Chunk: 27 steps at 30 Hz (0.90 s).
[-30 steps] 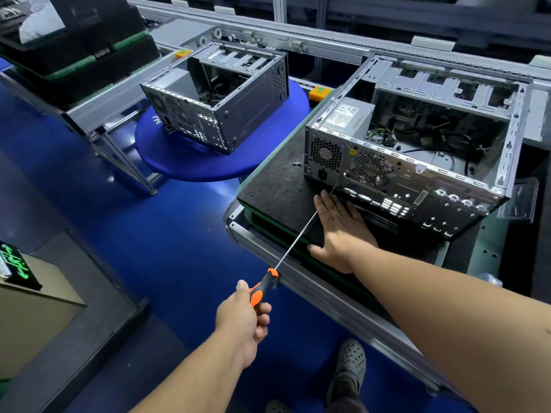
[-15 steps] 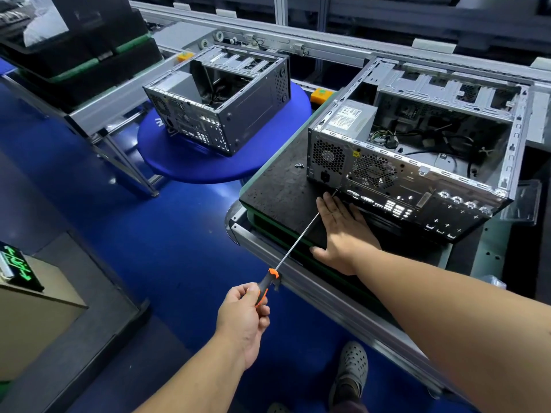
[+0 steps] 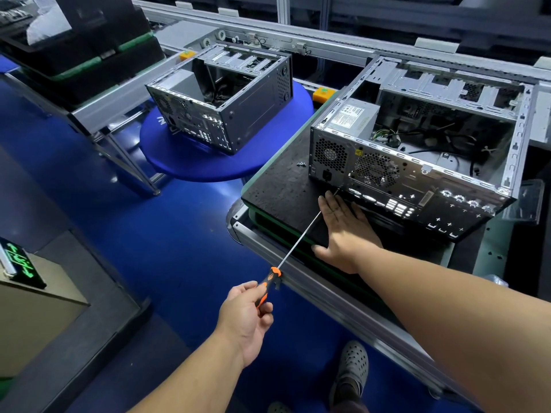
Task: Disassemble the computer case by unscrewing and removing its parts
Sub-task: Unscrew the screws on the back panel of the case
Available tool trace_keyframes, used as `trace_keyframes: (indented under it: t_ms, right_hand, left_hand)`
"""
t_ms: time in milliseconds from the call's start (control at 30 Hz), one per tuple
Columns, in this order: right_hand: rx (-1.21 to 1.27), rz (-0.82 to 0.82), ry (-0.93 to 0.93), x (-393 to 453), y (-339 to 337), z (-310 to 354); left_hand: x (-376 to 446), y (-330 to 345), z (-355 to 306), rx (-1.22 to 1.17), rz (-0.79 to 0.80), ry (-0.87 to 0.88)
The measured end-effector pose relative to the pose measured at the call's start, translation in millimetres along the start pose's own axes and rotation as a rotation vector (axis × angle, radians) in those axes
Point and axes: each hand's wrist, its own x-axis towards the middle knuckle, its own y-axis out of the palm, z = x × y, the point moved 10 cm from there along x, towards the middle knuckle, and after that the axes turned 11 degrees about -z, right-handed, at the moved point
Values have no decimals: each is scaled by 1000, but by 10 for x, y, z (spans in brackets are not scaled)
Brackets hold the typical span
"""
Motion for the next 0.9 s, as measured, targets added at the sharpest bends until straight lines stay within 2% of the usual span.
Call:
trace_keyframes:
  t_ms: [100, 233, 533, 700, 900]
  right_hand:
    - [-3, 4, 2, 0, -2, -3]
    - [-5, 4, 2, 4, 0, -1]
    - [5, 3, 3, -2, -7, 2]
    - [0, 9, 0, -10, -12, -1]
    - [-11, 7, 2, -4, 7, -4]
  left_hand:
    - [10, -17, -90, 28, -23, 90]
    - [27, -36, -99, 70, -37, 116]
    - [54, -116, 46, 105, -131, -35]
    - [25, -43, 71, 8, -32, -65]
    - [79, -26, -57, -67, -26, 58]
